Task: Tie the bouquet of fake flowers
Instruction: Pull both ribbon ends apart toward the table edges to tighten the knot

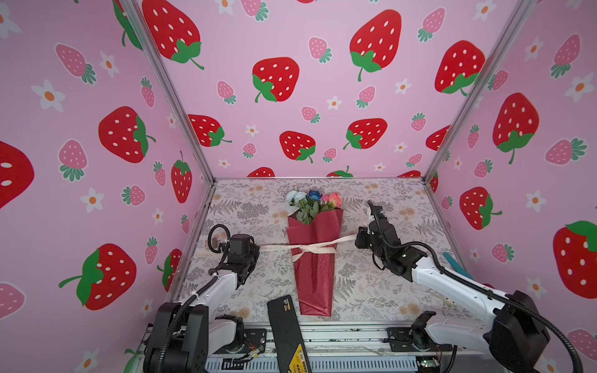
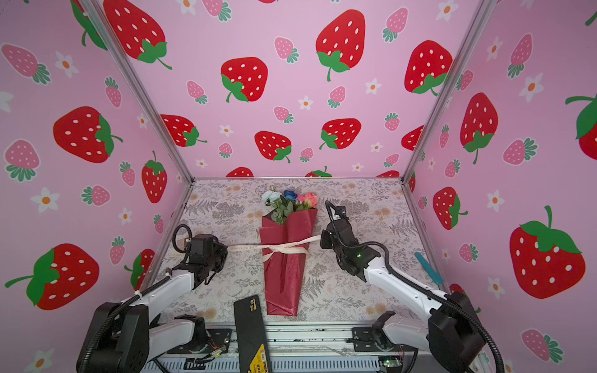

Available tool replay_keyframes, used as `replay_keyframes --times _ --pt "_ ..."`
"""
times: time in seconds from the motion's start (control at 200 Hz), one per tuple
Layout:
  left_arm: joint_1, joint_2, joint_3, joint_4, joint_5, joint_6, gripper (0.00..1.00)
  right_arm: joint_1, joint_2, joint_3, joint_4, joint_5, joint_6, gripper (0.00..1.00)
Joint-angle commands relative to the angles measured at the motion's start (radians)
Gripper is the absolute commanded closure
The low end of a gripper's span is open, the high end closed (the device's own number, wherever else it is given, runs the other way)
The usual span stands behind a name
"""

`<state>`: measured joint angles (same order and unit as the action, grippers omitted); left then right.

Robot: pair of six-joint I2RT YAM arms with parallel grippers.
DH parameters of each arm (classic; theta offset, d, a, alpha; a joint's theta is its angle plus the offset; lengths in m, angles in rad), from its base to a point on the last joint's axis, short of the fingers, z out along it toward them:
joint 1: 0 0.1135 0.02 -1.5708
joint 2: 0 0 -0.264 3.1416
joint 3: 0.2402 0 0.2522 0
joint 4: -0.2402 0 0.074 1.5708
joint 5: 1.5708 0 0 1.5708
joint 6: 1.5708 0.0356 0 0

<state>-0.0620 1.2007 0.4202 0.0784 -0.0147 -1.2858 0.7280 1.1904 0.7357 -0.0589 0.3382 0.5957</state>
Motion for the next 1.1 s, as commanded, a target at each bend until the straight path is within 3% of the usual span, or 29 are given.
replay_keyframes --times 0.0,0.135,0.465,0.765,1.095 --pt "0.034 0.03 0.014 -0.031 0.031 0.045 1.0 -0.027 -0.017 -0.022 -0.115 0.075 0.039 1.0" --pt "0.059 0.072 0.024 -0.007 0.074 0.055 1.0 -0.056 -0.02 -0.035 -0.185 0.121 0.053 1.0" --pt "0.045 0.114 0.112 0.033 0.197 0.127 1.0 -0.073 -0.046 -0.036 -0.204 0.106 0.045 1.0" --pt "0.047 0.115 0.169 -0.025 0.176 0.177 1.0 -0.115 -0.076 -0.088 -0.314 0.146 0.093 1.0" --pt "0.085 0.192 0.164 -0.011 0.188 0.137 1.0 -0.243 -0.085 -0.162 -0.301 0.088 0.072 1.0"
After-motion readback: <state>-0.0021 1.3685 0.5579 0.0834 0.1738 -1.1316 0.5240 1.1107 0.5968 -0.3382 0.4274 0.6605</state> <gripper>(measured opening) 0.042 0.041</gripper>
